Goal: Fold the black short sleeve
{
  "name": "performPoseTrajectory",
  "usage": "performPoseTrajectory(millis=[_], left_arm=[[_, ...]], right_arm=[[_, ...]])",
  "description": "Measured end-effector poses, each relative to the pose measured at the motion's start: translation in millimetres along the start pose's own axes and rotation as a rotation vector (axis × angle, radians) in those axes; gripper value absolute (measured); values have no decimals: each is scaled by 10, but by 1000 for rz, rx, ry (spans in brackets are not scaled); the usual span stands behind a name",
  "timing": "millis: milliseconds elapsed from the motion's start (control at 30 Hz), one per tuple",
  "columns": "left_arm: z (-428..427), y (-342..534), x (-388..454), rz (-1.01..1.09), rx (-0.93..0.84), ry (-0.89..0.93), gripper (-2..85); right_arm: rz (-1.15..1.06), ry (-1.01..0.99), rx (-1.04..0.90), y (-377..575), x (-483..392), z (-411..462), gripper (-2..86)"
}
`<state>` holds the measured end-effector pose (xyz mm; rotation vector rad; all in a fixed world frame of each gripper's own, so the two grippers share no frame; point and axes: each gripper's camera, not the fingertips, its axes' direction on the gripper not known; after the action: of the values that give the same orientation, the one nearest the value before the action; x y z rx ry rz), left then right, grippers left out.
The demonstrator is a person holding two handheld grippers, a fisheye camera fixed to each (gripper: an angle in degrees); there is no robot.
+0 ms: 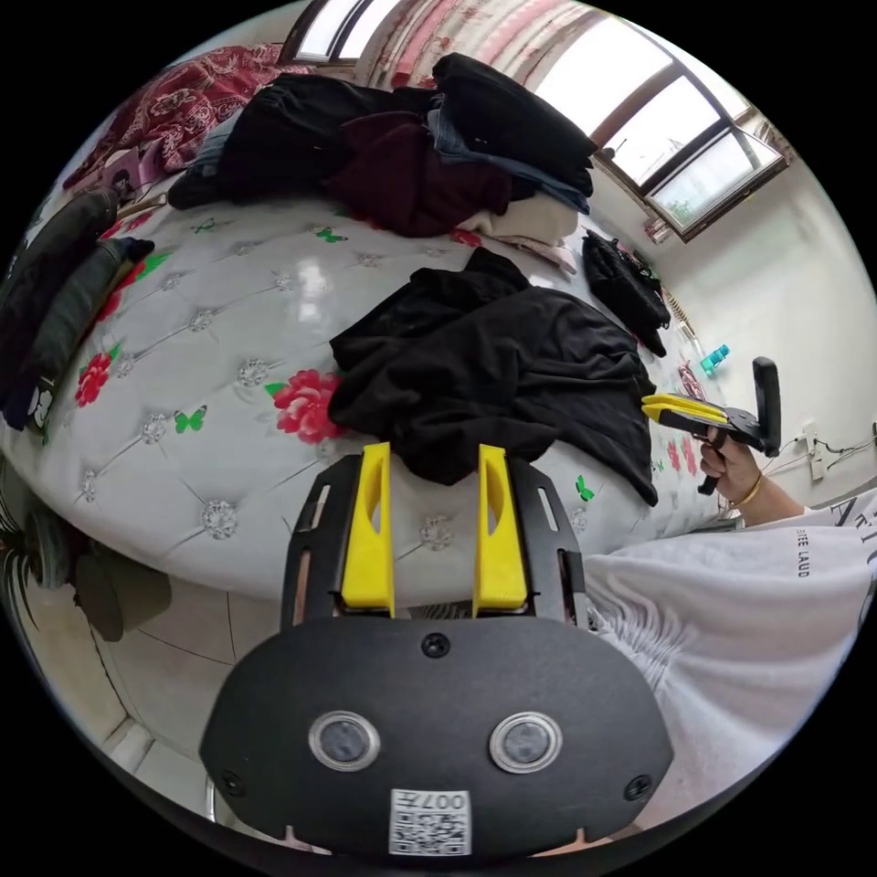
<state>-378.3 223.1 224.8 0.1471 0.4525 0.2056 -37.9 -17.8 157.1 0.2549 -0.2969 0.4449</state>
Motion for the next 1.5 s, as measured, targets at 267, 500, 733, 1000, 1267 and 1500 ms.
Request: performPoseTrajectory(millis=[267,500,733,1000,1267,1500], left_arm=[[-95,-854,179,-3,-60,54,139],[-240,-1233,457,-39,-135,-23,86],[-584,-1556,718,-111,-162,-93,0],[-1709,-1321,1153,-207,-81,-57,-8],[-3308,-1355,1377,-214,103,-110,-8],[-5275,-1495,2440,11,579,-37,-8]], right_arm=[[16,32,-269,503,83,718,25],[-331,-112,-262,185,-471,335,32],[-443,-2,-32,-1626,-389,190,65],[-478,-1,-380,-2298,-502,1291,27],[-172,-34,353,-1773,701,-1707,-1],[-134,47,823,12,859,-4196,-2]])
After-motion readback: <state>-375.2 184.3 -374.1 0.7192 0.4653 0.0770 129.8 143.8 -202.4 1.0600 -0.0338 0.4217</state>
